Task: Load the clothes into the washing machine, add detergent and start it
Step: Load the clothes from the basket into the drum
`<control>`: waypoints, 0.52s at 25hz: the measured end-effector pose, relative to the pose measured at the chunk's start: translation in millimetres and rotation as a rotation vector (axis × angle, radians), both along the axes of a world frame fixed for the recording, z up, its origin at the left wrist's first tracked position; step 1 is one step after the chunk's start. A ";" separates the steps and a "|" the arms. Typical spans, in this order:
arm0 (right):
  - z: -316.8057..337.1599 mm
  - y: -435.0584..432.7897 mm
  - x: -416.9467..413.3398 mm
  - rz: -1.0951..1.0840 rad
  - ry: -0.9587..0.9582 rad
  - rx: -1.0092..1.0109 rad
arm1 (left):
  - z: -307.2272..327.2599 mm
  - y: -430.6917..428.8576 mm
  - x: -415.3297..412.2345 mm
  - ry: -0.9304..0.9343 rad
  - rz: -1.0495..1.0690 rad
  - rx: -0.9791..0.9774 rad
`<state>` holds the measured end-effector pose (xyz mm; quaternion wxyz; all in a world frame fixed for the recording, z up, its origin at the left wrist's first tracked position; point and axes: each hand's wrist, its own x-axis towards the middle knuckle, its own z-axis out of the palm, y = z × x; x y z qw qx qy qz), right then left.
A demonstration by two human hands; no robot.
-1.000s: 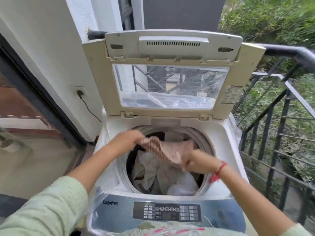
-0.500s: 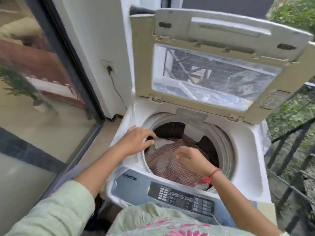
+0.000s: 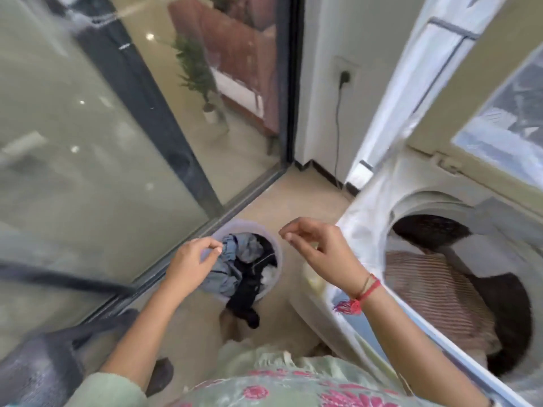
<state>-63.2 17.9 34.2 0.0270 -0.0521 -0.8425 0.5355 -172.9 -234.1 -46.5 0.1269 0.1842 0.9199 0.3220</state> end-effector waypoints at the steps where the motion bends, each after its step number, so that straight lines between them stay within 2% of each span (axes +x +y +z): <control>1: -6.4 -18.5 -17.6 0.031 -0.027 0.005 | -10.1 -22.4 -6.1 -0.038 0.030 -0.025; 5: -59.9 -80.4 -82.8 -0.041 -0.197 -0.031 | -56.8 -93.6 -41.5 -0.203 0.100 -0.103; 8: -128.4 -103.0 -126.0 -0.151 -0.409 -0.077 | -99.9 -124.3 -75.2 -0.312 0.035 -0.189; 13: -258.4 -120.0 -165.1 -0.186 -0.764 0.123 | -189.0 -143.8 -121.8 -0.431 -0.122 -0.285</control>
